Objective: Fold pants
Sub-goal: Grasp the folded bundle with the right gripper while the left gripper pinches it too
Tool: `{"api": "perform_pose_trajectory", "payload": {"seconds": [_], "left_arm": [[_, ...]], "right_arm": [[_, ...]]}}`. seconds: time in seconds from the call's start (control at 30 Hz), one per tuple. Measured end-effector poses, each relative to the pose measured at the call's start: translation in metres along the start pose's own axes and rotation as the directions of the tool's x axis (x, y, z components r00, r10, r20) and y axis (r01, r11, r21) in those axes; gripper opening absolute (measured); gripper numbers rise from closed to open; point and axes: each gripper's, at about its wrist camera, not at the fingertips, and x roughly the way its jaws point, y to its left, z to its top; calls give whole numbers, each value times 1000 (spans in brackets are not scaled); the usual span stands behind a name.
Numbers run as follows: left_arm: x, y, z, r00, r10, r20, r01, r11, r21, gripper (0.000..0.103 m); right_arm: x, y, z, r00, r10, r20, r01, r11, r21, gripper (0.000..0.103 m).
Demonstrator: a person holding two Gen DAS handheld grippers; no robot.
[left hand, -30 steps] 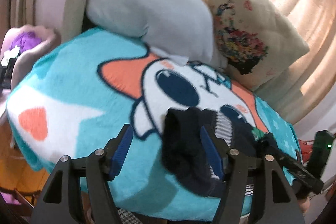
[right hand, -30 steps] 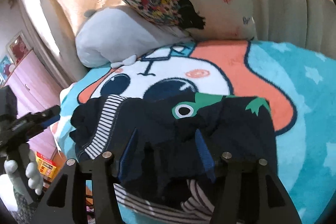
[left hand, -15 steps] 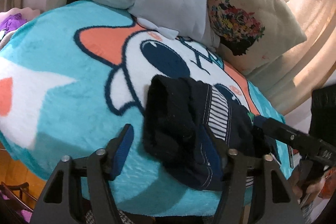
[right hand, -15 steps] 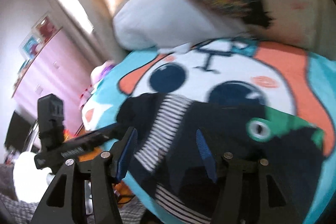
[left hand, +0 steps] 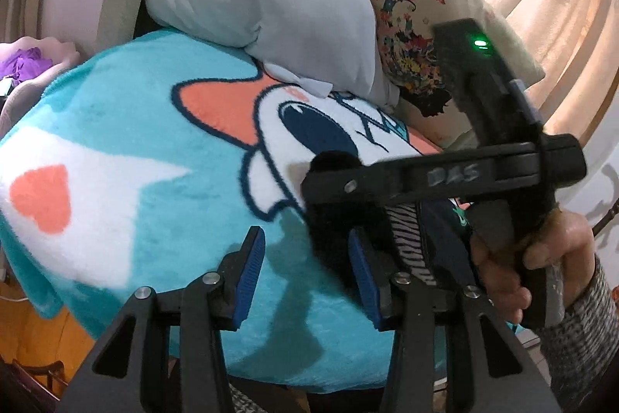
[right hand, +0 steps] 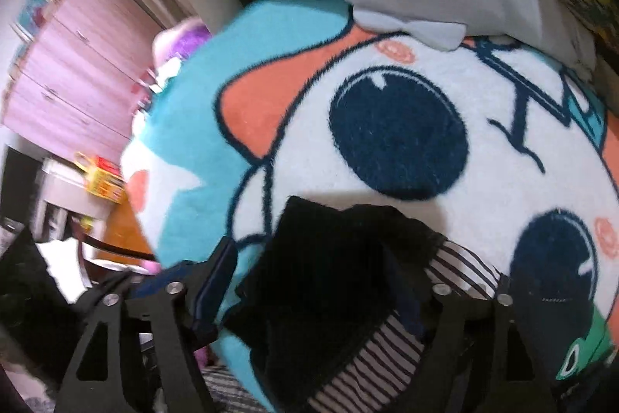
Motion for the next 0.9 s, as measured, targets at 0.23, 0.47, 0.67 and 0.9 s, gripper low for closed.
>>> {"api": "perform_pose_trajectory", "payload": {"seconds": [0.23, 0.47, 0.67, 0.9], "left_arm": [[-1, 17, -5, 1000, -5, -11, 5, 1000, -20, 45], [-7, 7, -13, 1000, -2, -15, 3, 999, 36, 51], [7, -17, -14, 998, -34, -57, 38, 997, 74, 60], [36, -64, -17, 993, -70, -92, 85, 982, 170, 68]], "right_arm": [[27, 25, 10, 980, -172, -100, 156, 976, -150, 93], [15, 21, 7, 952, -304, -36, 292, 938, -187, 40], [-12, -2, -5, 981, -190, 32, 193, 976, -104, 33], [-45, -28, -19, 993, -71, 95, 75, 996, -38, 33]]}}
